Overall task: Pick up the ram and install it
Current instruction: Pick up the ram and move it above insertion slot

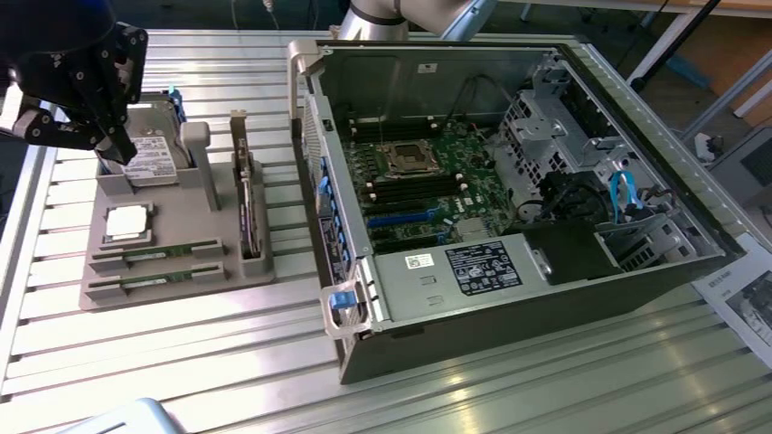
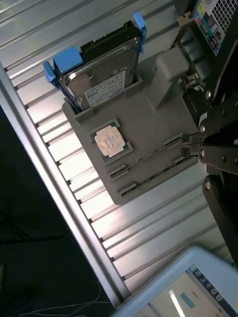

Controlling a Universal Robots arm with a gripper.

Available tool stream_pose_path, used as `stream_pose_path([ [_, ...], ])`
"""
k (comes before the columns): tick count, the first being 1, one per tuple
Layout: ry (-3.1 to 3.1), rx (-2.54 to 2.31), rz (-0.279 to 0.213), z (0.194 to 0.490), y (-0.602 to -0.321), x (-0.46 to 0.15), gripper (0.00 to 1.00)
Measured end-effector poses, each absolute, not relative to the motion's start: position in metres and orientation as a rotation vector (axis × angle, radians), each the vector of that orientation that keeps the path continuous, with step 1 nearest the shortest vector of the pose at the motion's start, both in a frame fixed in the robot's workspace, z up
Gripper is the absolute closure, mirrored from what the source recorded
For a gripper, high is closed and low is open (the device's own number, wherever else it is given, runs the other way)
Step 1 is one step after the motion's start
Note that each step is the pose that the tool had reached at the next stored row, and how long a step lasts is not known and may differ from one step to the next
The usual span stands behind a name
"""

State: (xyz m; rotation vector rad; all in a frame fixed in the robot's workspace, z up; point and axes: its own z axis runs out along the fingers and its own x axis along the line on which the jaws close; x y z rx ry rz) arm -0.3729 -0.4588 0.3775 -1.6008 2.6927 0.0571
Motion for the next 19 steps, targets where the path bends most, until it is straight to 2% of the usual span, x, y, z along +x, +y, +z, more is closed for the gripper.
stream_pose_path([
  [19, 2.4, -2.023, 0.059, 0.3775, -0.4588, -0.3729, 0.9],
])
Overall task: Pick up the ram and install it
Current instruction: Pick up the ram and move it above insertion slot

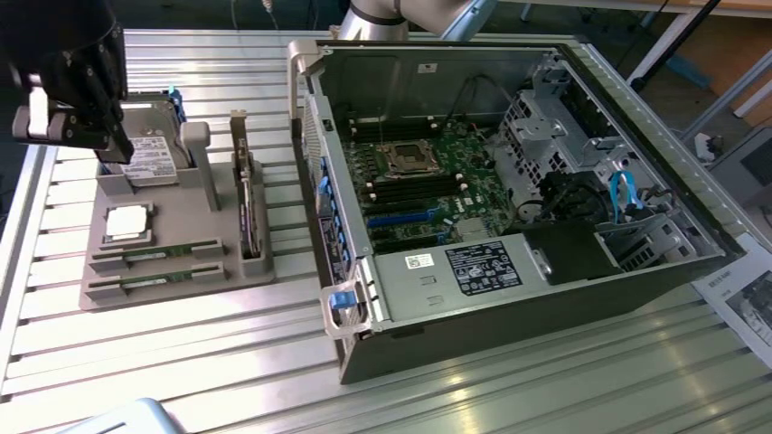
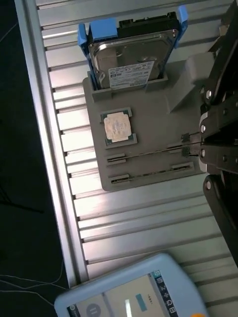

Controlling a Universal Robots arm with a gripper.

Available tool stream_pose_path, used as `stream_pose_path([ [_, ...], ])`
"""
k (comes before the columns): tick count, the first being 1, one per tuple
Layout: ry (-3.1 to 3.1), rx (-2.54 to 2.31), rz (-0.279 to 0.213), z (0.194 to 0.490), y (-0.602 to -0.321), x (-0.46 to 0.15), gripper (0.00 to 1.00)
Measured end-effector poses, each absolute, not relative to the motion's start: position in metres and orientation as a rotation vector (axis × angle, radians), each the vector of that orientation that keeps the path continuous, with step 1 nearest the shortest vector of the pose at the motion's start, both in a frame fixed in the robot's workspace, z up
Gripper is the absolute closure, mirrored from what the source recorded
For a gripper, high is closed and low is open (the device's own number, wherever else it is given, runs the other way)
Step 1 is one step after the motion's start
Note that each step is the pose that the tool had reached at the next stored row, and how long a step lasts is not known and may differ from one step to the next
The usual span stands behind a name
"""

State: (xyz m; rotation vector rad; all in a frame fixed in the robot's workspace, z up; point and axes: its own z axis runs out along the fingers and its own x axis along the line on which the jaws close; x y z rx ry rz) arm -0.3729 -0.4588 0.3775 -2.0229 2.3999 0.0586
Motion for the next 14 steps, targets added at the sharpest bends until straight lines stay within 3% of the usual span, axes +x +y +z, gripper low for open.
stream_pose_path([
  [14, 2.293, -2.147, 0.059, 0.3775, -0.4588, -0.3729, 0.9],
])
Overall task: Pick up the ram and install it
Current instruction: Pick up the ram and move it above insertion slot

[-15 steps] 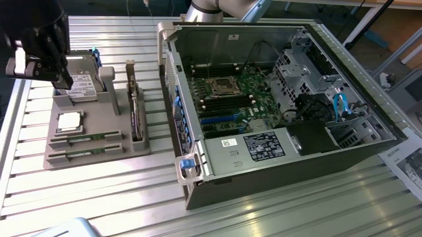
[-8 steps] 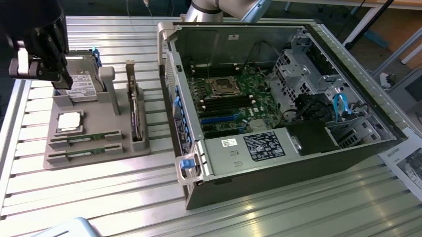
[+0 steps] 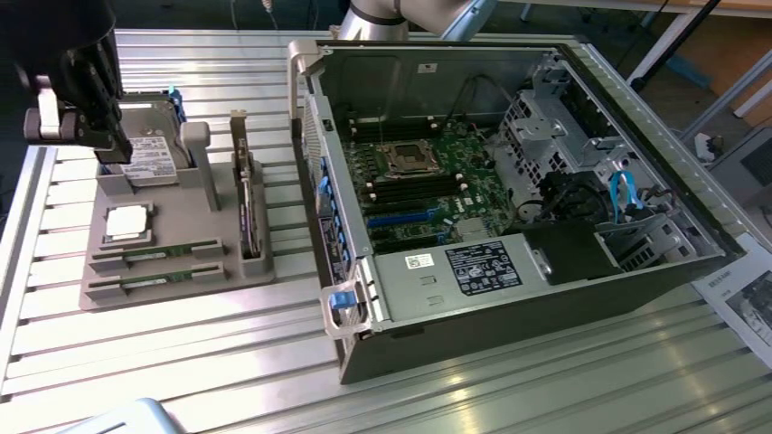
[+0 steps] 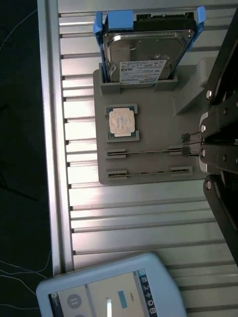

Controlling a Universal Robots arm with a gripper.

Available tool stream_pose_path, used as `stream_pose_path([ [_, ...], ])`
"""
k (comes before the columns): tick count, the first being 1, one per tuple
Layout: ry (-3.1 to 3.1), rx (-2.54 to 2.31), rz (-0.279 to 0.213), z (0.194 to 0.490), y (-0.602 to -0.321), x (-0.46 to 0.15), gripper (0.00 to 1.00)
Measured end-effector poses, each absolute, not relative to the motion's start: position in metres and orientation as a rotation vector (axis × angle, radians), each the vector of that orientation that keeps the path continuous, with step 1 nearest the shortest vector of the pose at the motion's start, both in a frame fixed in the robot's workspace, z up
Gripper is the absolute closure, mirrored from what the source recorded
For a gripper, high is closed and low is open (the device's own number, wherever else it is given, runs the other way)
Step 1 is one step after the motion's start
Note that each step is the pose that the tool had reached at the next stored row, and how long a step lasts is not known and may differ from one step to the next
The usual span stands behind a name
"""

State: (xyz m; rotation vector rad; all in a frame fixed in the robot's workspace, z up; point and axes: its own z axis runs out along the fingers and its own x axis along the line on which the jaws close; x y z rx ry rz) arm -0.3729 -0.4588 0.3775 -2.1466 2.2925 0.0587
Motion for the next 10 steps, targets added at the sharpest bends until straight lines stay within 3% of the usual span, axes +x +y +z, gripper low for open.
stream_pose_path([
  [10, 2.276, -2.165, 0.059, 0.3775, -0.4588, -0.3729, 0.9],
])
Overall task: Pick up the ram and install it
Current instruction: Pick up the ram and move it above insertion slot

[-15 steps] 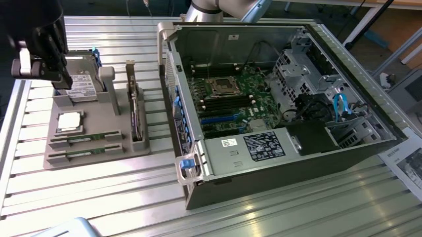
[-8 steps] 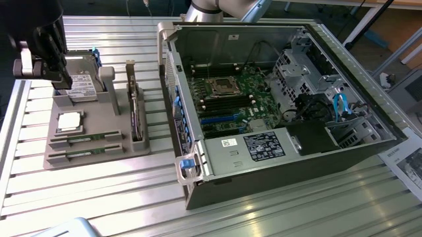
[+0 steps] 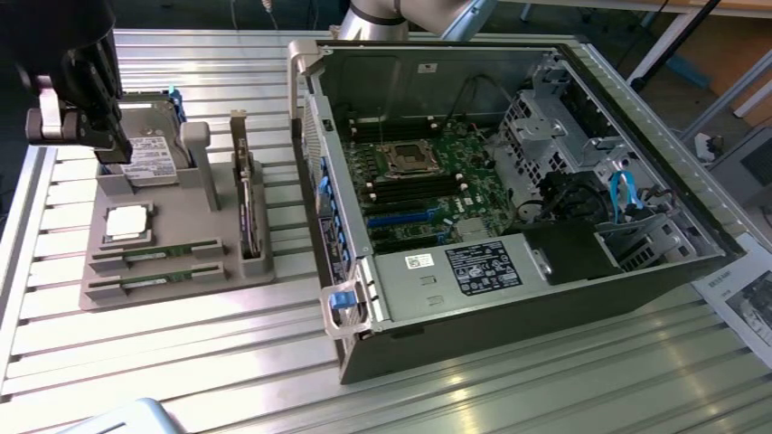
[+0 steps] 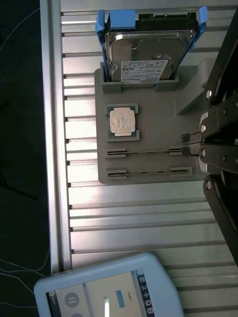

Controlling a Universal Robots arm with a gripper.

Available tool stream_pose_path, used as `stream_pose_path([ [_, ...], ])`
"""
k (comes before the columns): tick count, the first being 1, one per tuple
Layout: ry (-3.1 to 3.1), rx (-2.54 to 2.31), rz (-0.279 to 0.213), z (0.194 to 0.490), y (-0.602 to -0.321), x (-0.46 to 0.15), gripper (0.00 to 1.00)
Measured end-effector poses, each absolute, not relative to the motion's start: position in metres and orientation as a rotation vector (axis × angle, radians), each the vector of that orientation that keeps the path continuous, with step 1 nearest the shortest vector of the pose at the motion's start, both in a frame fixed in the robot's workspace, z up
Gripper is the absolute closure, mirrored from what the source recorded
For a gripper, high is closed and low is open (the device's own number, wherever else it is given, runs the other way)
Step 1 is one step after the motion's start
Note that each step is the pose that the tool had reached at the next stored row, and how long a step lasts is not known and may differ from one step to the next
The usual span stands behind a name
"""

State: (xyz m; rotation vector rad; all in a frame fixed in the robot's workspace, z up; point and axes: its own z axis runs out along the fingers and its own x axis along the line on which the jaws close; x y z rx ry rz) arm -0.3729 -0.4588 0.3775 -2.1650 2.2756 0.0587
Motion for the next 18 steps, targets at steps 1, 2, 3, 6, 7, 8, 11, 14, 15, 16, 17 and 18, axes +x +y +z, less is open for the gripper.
stream_pose_path([
  [1, 2.276, -2.165, 0.059, 0.3775, -0.4588, -0.3729, 0.9],
  [2, 2.276, -2.165, 0.059, 0.3775, -0.4588, -0.3729, 0.9],
  [3, 2.276, -2.165, 0.059, 0.3775, -0.4588, -0.3729, 0.9],
  [6, 2.276, -2.165, 0.059, 0.3775, -0.4589, -0.3729, 0.9],
  [7, 2.276, -2.165, 0.059, 0.3775, -0.4591, -0.3729, 0.9],
  [8, 2.276, -2.165, 0.059, 0.3775, -0.4595, -0.3729, 0.9],
  [11, 2.276, -2.165, 0.059, 0.3775, -0.461, -0.3729, 0.9],
  [14, 2.276, -2.165, 0.058, 0.3775, -0.4638, -0.3729, 0.9],
  [15, 2.276, -2.165, 0.058, 0.3775, -0.4654, -0.3729, 0.9],
  [16, 2.276, -2.165, 0.058, 0.3775, -0.467, -0.3729, 0.9],
  [17, 2.276, -2.166, 0.057, 0.3775, -0.468, -0.3729, 0.9],
  [18, 2.276, -2.166, 0.057, 0.3775, -0.4687, -0.3729, 0.9],
])
